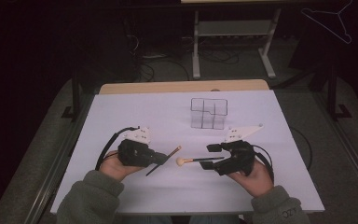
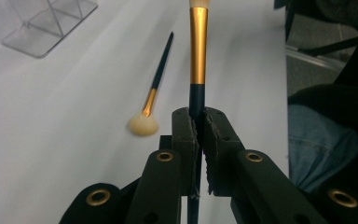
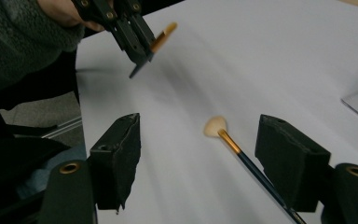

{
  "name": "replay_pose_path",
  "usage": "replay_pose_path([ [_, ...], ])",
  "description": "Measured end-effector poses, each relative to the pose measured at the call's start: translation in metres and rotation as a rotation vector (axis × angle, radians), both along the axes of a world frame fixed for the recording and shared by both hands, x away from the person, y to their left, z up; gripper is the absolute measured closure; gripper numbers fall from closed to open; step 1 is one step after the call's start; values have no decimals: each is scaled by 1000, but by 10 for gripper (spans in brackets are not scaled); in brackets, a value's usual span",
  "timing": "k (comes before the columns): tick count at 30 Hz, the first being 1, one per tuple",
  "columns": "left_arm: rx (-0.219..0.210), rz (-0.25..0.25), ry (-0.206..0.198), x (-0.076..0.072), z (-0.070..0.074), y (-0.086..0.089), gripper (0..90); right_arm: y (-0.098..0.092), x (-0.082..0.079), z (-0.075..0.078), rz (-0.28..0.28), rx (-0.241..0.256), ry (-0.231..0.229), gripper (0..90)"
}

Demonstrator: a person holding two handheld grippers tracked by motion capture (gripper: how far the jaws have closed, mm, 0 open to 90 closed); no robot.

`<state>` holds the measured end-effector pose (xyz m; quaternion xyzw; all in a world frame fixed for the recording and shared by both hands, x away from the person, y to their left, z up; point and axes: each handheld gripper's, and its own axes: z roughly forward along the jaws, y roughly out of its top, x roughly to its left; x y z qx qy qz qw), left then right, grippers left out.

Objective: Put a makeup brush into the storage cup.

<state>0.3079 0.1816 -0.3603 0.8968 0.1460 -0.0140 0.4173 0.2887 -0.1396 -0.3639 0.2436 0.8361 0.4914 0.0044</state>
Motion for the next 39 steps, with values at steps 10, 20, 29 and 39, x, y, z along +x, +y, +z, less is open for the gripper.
replay_pose_path([
  [10, -88, -11, -7, -10, 0, -15, 835, 31, 9, 11, 74, 34, 6, 383],
  [20, -121, -29, -26, -14, 4, -23, 835, 40, 14, 9, 109, 74, 63, 548],
  [29, -126, -30, -38, -15, 3, -27, 835, 37, 18, 8, 135, 124, 98, 713],
  [39, -96, -40, -61, -16, 2, -30, 834, 38, 20, 7, 159, 154, 140, 829],
])
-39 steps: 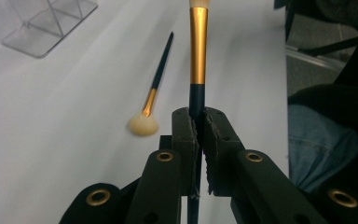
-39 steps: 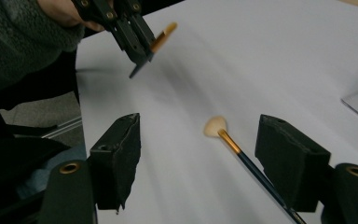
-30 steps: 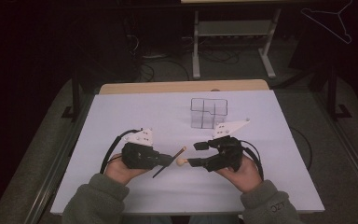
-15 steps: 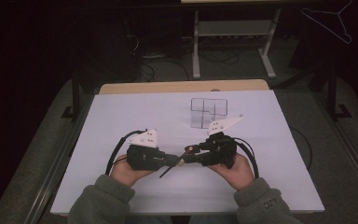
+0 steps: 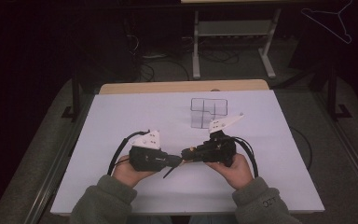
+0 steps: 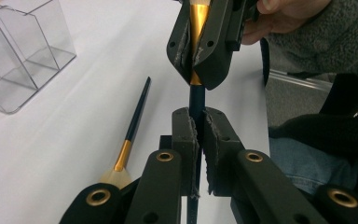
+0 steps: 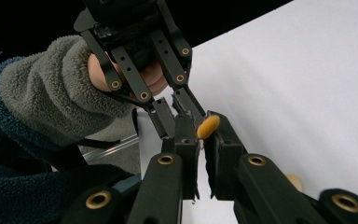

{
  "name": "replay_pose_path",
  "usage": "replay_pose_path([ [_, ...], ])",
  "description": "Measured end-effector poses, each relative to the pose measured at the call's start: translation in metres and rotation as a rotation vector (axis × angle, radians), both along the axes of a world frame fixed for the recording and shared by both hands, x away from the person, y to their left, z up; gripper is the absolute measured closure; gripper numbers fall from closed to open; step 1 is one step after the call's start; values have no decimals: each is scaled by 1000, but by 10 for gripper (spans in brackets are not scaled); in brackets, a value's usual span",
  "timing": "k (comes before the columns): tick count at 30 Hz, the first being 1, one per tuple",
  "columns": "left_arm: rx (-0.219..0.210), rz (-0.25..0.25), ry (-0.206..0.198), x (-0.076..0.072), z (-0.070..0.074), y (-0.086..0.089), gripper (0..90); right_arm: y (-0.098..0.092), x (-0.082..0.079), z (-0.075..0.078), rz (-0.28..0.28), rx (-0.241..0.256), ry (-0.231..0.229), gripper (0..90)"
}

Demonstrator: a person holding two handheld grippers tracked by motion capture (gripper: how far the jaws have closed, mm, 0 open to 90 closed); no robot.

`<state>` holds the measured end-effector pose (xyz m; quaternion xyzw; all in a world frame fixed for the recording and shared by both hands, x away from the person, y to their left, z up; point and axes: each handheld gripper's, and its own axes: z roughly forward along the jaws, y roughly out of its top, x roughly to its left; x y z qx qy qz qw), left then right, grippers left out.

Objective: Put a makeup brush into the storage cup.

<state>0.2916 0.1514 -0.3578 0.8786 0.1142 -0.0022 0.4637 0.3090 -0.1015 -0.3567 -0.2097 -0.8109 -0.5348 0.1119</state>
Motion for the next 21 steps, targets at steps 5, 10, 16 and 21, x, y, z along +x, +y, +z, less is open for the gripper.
replay_pose_path([
  [5, 22, 23, -1, -1, -1, -1, 737, -1, 2, 4, -8, -51, -3, 830],
  [10, 47, 47, -23, -4, 0, 4, 695, -7, 7, 9, -35, -87, -9, 830],
  [16, 89, 83, -29, -11, -4, 13, 666, -15, 15, 16, -63, -121, -21, 829],
  [21, 81, 106, -30, -15, -9, 21, 640, -21, 22, 23, -91, -157, -27, 830],
])
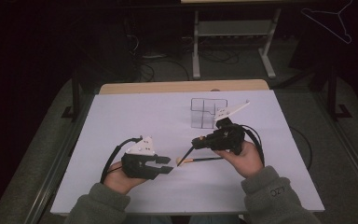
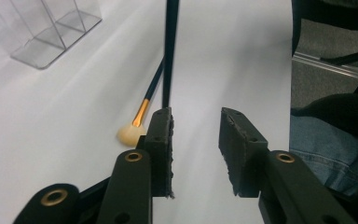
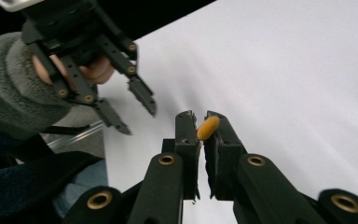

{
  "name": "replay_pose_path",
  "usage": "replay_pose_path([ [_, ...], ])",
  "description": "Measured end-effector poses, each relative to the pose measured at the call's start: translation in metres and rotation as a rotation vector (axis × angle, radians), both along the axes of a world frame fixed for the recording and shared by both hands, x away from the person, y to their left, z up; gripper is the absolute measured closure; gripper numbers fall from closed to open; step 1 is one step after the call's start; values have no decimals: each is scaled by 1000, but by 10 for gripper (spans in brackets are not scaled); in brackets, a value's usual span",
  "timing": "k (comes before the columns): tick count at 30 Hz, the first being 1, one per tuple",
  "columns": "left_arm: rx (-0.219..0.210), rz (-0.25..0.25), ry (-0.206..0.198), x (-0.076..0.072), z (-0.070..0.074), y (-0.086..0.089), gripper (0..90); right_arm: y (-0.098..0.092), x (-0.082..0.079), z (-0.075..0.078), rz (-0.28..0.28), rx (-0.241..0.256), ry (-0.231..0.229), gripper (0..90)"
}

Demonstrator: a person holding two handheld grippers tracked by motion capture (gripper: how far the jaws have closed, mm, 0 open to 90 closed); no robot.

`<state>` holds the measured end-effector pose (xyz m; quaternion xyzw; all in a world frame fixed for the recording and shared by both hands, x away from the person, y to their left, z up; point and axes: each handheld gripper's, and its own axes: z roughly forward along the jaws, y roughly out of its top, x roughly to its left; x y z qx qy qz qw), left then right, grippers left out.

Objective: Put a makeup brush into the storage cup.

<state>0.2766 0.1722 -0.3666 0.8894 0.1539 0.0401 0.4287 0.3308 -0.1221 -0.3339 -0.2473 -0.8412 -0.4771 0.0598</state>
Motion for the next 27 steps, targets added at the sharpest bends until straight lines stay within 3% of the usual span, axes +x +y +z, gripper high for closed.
replay_pose_path([
  [20, 20, 46, 0, -2, -9, 17, 608, -9, 41, 46, -76, -87, -40, 829],
  [27, 23, 60, 21, -1, -11, 21, 598, -10, 55, 63, -92, -109, -62, 829],
])
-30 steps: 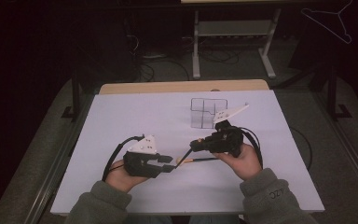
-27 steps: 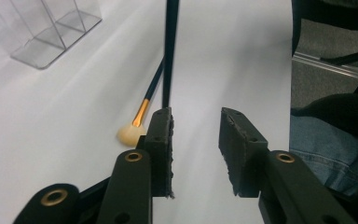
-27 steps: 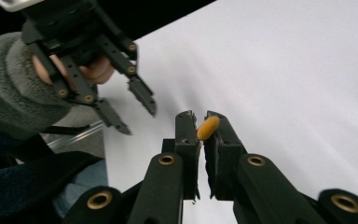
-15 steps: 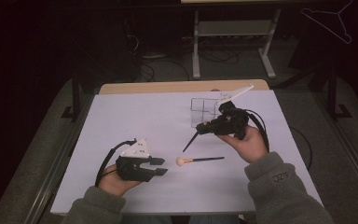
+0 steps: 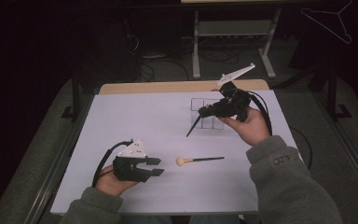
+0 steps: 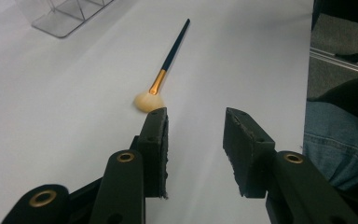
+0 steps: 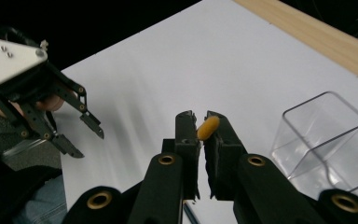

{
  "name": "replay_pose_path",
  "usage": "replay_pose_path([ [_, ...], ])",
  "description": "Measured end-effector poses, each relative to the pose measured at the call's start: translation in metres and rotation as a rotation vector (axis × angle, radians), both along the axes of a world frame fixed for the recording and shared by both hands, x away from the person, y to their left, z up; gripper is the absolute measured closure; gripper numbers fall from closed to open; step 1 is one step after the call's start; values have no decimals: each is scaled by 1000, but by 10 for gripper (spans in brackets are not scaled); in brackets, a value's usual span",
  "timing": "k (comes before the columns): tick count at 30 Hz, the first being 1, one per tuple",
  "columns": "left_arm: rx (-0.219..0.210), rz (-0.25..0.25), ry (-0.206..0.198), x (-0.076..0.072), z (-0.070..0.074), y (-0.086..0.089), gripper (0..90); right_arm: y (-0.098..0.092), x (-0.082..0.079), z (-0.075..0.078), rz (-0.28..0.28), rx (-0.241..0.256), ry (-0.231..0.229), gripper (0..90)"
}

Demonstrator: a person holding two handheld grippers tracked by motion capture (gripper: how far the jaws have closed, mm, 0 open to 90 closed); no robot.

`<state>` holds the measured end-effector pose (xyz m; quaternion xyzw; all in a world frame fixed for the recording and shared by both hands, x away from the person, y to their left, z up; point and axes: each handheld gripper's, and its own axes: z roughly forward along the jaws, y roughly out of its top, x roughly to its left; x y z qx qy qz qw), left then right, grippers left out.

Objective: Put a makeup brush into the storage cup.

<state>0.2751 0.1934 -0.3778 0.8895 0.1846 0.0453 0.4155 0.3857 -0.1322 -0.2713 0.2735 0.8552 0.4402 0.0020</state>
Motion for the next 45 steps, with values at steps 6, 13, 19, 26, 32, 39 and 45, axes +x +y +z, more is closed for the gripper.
replay_pose_path([
  [6, 10, -5, -13, 3, -1, 4, 593, 1, 9, 17, -28, -14, -2, 829],
  [13, -1, 8, -5, 3, -2, 7, 586, -4, 23, 34, -63, -26, -24, 829],
  [19, -20, 23, 15, 3, -2, 10, 582, -10, 35, 48, -106, -36, -31, 829],
  [26, -31, 17, 8, 5, -1, 13, 572, -15, 54, 58, -166, -51, -32, 829],
  [32, -31, 21, 11, 6, -1, 14, 567, -10, 73, 59, -208, -83, -19, 828],
  [39, -33, 25, 12, 7, -2, 15, 556, -5, 86, 54, -241, -113, -4, 829],
  [45, -31, 32, 9, 7, -2, 16, 540, 0, 94, 43, -251, -154, 6, 828],
])
